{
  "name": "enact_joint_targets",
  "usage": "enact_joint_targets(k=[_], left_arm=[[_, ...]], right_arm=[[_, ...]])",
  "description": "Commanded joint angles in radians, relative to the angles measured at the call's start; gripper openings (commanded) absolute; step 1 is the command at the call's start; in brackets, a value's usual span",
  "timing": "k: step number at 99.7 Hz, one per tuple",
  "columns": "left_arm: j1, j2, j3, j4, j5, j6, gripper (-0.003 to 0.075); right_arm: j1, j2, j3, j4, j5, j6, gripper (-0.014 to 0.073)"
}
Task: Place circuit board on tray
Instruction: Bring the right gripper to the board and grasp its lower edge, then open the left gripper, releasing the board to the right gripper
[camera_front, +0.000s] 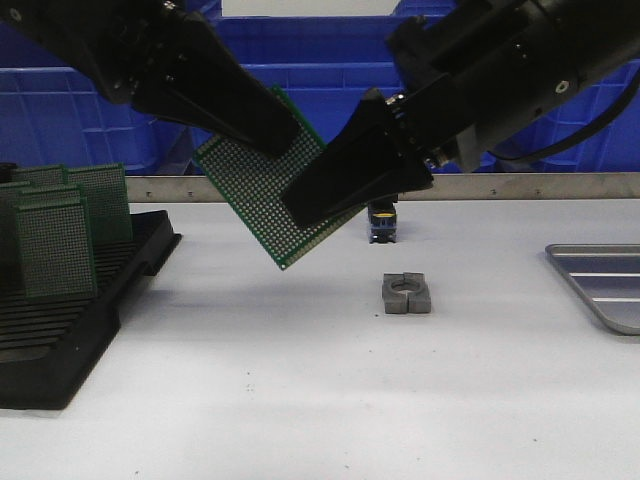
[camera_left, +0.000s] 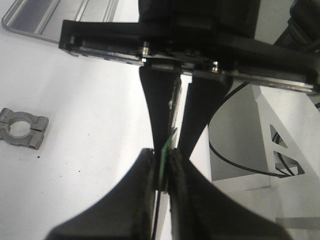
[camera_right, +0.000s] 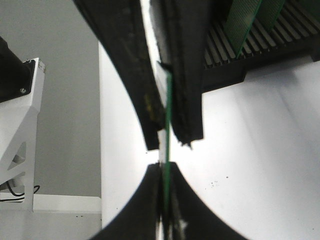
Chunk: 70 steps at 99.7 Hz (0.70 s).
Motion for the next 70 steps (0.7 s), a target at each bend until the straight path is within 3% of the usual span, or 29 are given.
enact_joint_targets(k=[1, 12, 22, 48, 70], left_arm=[[-0.009, -0.047, -0.032, -0.083, 0.081, -0.016, 0.02], [-0.009, -0.047, -0.033, -0.083, 0.079, -0.016, 0.043], [-0.009, -0.047, -0.033, -0.085, 0.072, -0.016, 0.0529], [-0.009, -0.047, -0.033, -0.088, 0.072, -0.016, 0.0535], [-0.009, -0.047, -0.033, -0.088, 0.068, -0.016, 0.0534]], right_arm=[[-0.002, -0.035, -0.029, 0.061, 0.03, -0.003, -0.0069], [-0.002, -0.035, -0.027, 0.061, 0.075, 0.085, -0.0069], [-0.002, -0.035, -0.019, 0.037, 0.097, 0.234, -0.0069], [-0.069, -0.035, -0.017, -0.223, 0.11, 0.639, -0.0069], [-0.253, -0.035, -0.017, -0.234, 0.024, 0.757, -0.0069]])
